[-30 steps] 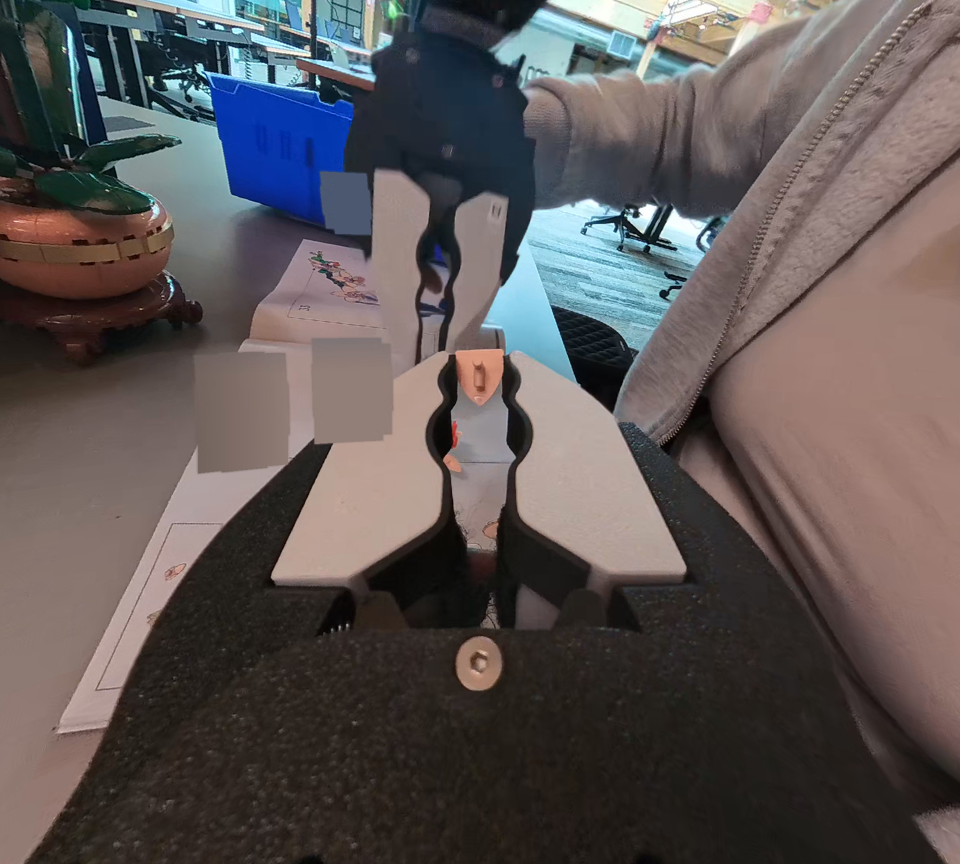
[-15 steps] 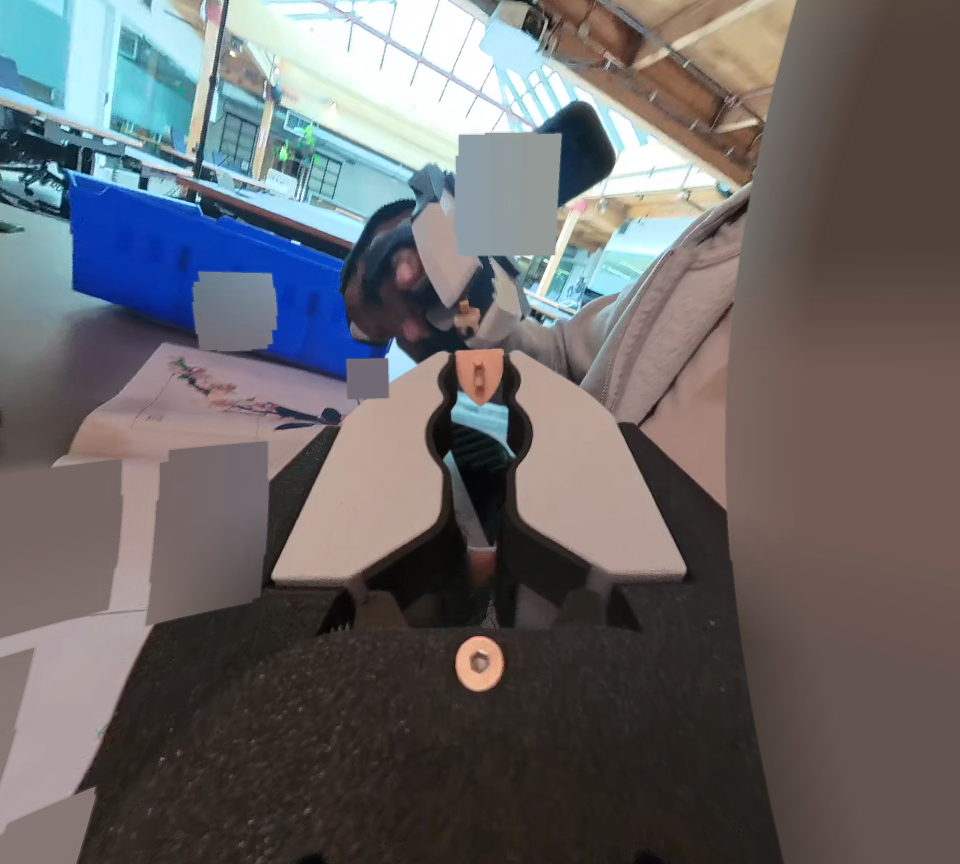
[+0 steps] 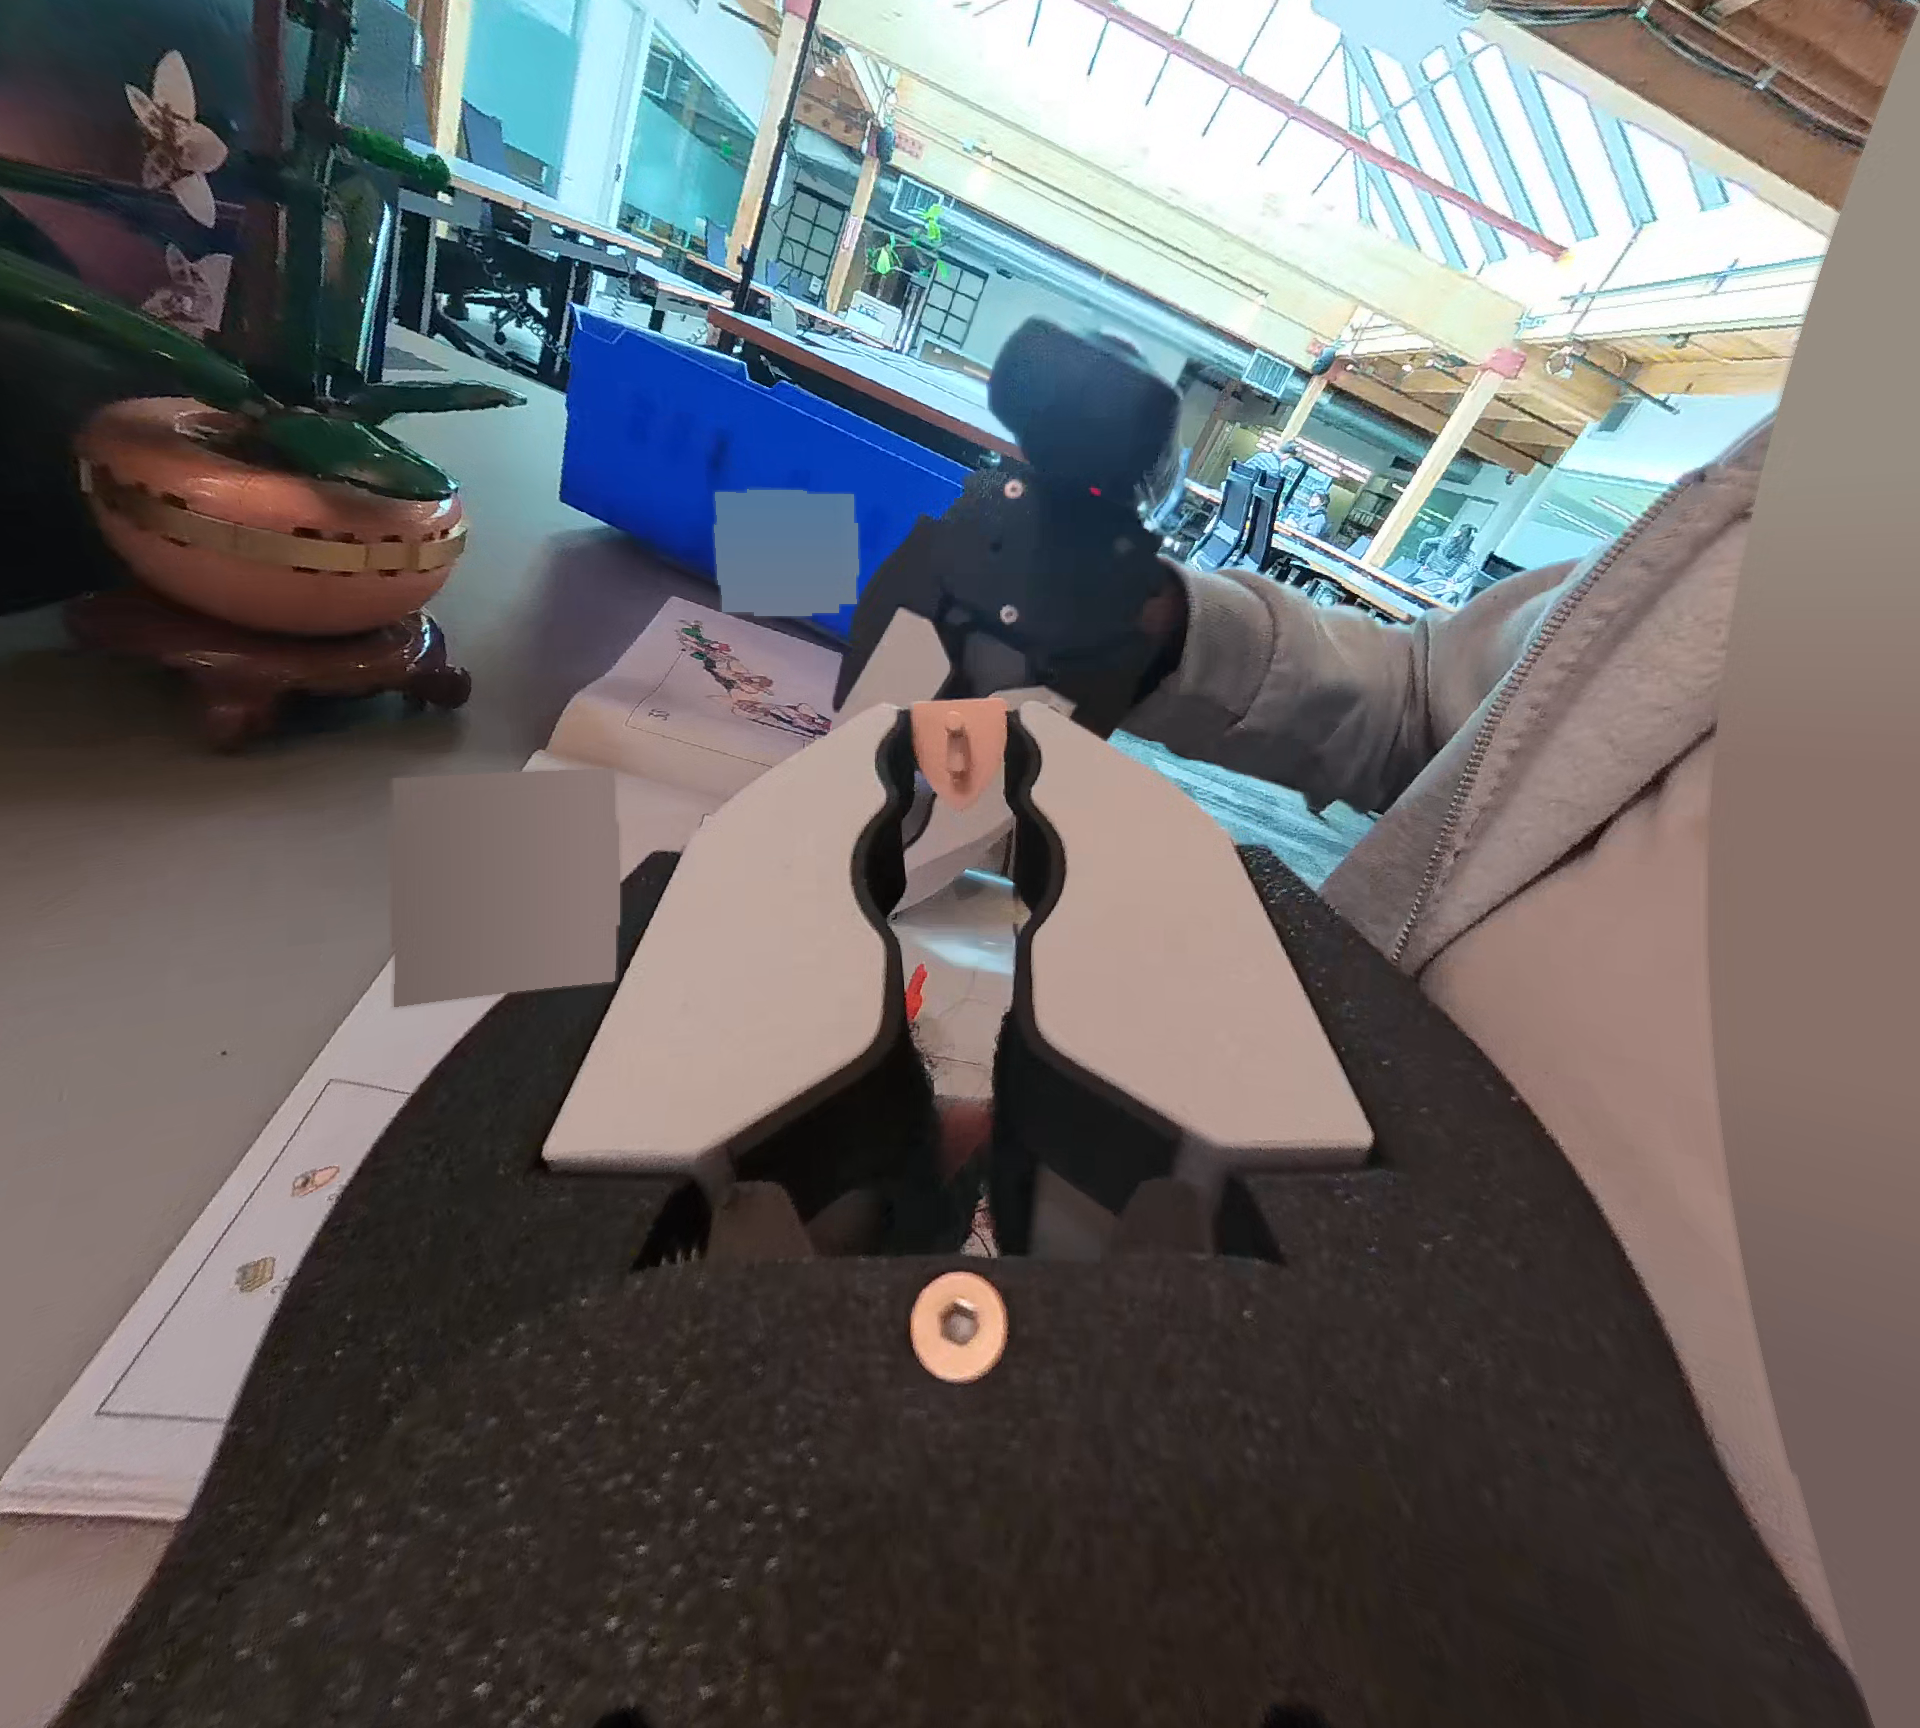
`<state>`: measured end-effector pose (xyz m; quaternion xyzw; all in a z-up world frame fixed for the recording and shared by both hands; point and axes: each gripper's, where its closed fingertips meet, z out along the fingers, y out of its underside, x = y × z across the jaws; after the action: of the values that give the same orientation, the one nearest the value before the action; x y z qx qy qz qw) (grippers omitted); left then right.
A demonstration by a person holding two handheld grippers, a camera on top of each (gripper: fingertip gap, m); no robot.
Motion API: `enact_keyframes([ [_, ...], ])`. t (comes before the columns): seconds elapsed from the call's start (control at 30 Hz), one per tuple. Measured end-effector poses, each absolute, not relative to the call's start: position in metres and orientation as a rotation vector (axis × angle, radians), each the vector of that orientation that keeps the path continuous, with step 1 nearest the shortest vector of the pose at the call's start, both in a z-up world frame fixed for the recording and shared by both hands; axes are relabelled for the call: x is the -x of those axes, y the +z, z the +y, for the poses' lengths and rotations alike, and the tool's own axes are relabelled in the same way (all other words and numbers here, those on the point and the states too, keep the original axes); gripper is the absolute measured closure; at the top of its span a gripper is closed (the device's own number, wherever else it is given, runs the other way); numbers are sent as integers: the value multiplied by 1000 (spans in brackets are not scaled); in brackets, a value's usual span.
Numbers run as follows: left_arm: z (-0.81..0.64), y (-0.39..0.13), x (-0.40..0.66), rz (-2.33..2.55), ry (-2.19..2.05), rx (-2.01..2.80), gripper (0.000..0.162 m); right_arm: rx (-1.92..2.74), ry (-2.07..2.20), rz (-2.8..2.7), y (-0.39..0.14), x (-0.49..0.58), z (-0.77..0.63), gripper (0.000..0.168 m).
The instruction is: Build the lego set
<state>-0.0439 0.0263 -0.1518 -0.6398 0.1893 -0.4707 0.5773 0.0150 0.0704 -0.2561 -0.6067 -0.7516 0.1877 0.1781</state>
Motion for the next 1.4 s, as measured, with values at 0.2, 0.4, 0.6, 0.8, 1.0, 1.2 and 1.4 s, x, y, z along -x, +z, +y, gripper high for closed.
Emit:
enact_keyframes([
  [0.2, 26, -161, 41, 487, -1071, 1552, 146, 1774, 440, -2199, -254, -23, 65, 124],
  [0.4, 26, -162, 42, 486, -1085, 1552, 146, 1870, 508, -2232, -248, -31, 67, 117],
  [0.6, 26, -164, 41, 495, -1074, 1564, 146, 1953, 473, -2182, -255, -47, 67, 87],
  [0.8, 27, -165, 39, 506, -1064, 1570, 146, 1588, 334, -2275, -223, -57, 89, 160],
  [1.0, 27, -166, 37, 526, -1040, 1565, 146, 1544, 351, -2408, -228, -41, 101, 138],
  [1.2, 24, -165, 35, 547, -1036, 1555, 146, 1584, 543, -2315, -241, -31, 104, 156],
  [1.4, 23, -165, 34, 564, -1033, 1546, 146, 1521, 571, -2344, -248, -29, 100, 152],
])
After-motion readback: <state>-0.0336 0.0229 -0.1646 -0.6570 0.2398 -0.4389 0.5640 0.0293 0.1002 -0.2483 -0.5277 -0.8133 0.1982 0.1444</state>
